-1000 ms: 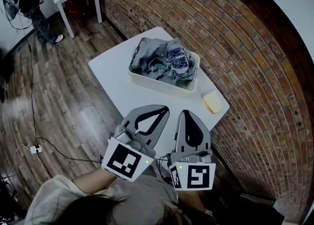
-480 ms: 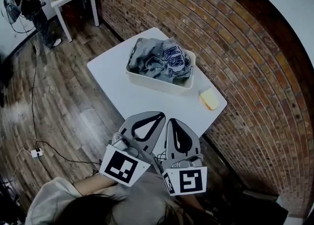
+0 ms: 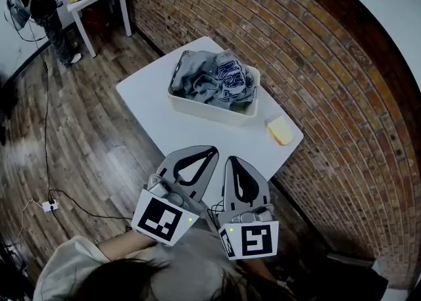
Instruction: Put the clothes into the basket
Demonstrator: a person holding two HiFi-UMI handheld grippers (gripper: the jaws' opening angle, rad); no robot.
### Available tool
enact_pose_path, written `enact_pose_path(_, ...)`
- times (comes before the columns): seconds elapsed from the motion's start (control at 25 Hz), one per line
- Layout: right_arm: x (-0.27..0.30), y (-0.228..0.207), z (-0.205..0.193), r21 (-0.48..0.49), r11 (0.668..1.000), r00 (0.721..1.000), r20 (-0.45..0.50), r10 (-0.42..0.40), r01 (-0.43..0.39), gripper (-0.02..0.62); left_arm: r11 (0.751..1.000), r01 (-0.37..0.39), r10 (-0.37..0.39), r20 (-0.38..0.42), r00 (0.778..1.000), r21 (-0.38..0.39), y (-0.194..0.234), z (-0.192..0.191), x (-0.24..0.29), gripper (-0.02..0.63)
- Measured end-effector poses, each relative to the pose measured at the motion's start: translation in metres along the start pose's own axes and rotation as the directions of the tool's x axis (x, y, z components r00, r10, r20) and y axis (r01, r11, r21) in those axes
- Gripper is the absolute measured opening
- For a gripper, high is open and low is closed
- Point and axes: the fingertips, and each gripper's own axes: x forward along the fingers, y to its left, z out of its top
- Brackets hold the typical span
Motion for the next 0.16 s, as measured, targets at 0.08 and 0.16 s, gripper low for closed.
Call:
enact_pose_path(0.08,-0.001,0.0008,0.0021,-0.001,1.0,1.0,0.002,0.0,0.0,0.005,1.0,0.002,-0.002,-0.002,1.0,-0.002,-0.001,0.0004,-0.001,0.008)
enact_pose_path(0.16,-0.0013,0.0007,0.0051,-0.001,1.0,1.0,0.006,0.0,0.0,0.005,1.0,0.003,-0.003,-0.001,1.0,0.0,-0.0017,0.0019,-0.0016,0.008)
